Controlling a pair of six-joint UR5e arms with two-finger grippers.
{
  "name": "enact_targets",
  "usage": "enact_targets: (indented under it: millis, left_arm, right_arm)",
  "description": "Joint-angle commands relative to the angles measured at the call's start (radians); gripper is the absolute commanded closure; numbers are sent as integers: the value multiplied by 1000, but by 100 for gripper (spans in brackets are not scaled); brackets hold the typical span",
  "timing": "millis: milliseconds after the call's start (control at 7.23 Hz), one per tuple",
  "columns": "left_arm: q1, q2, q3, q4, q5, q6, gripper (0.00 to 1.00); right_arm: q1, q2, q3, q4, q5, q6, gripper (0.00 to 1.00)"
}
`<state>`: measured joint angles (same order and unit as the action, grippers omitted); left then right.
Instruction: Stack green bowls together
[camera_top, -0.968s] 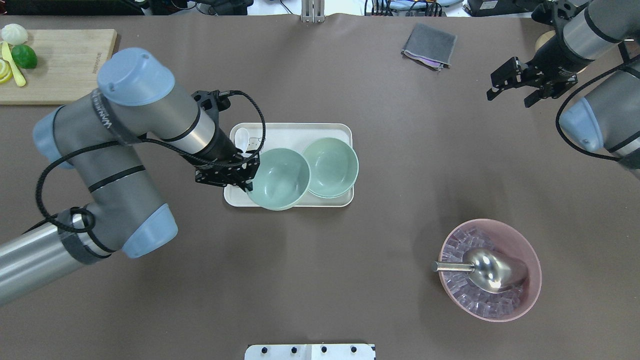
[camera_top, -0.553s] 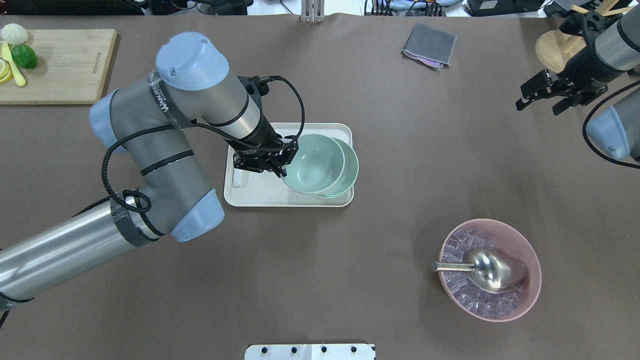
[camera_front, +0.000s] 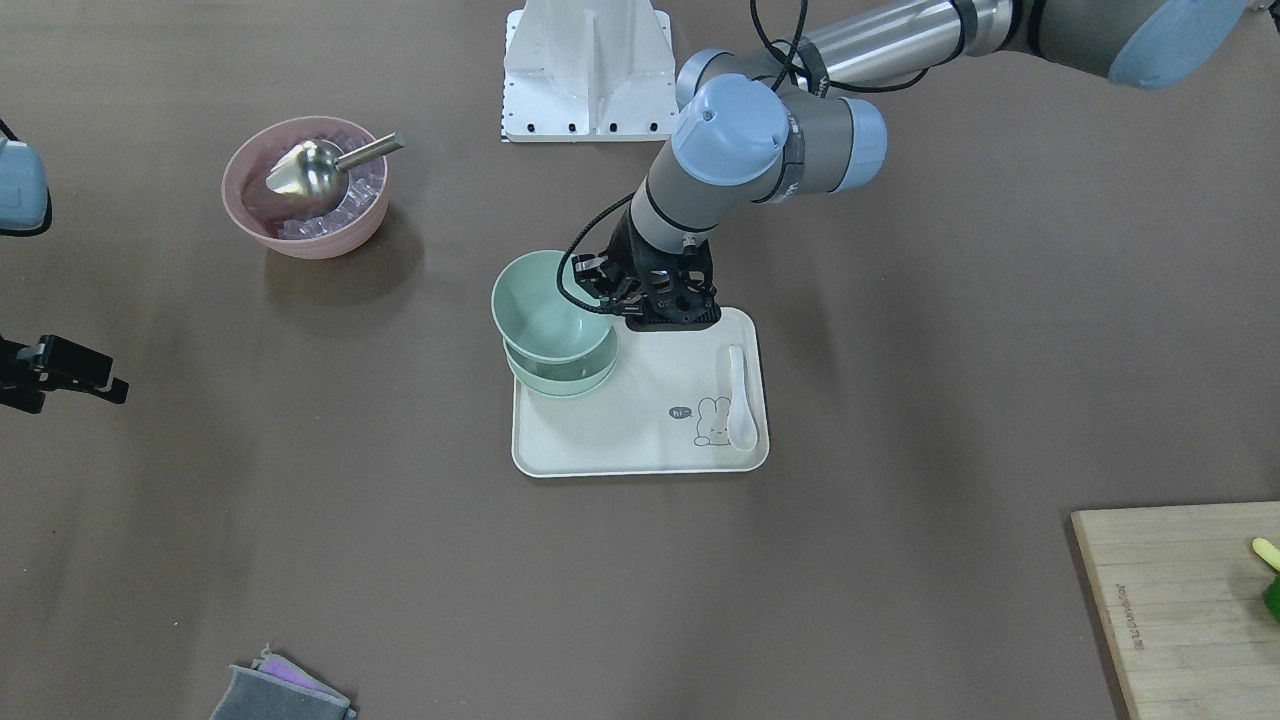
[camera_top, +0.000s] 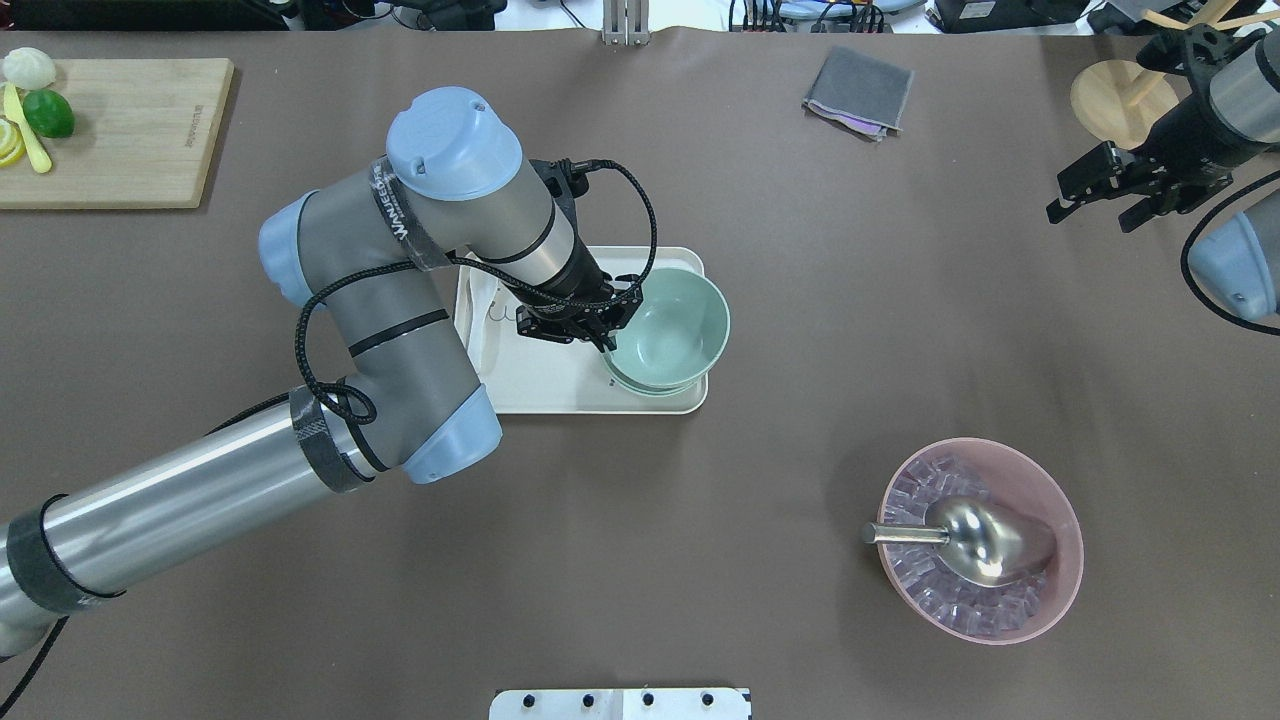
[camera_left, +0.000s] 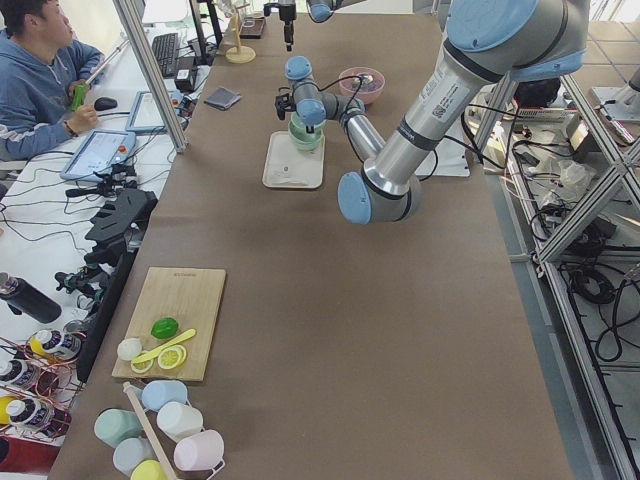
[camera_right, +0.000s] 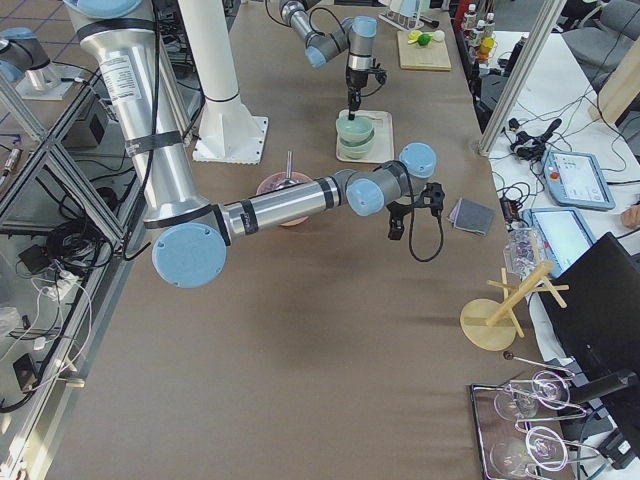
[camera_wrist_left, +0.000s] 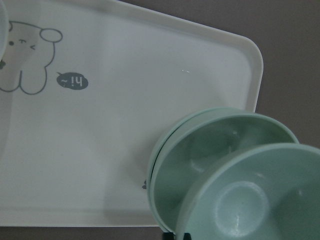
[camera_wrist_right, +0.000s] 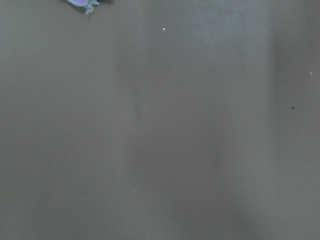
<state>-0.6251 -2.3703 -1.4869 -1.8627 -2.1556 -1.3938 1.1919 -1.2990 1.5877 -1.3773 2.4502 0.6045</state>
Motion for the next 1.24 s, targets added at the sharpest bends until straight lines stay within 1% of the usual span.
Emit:
enact_targets:
  millis: [0,138,277,415,553,691,830,968,1106]
  left_arm:
    - [2,2,16,-48,13,7,2]
    - [-5,5,5,-47,11,10,2]
    - [-51,34,-28,-43,-6,16,2]
    - [-127,127,-97,-39,-73,82,2]
    - [-259,251,-152,-38,-187,230,2]
    - [-378,358,-195,-35,-255,381,2]
    - [-448,488,-255,-35,-262,513,2]
    - [-500,623,-277,-35,-247,721,2]
    - [-606,737,-262,-32,-230,1023,2]
  right_arm:
    - [6,0,-2,0,4,0,0]
    - [6,-2,-2,0,4,0,0]
    - [8,-2,-2,0,4,0,0]
    - [17,-6,-2,0,3,-2,0]
    - [31,-19,-5,0,3,-32,0]
    - [60,-38,-20,0,3,-102,0]
    - [95,-71,-34,0,-5,-186,0]
    - [138,-109,-43,0,-14,-307,0]
    - [191,-144,-64,0,-13,-410,0]
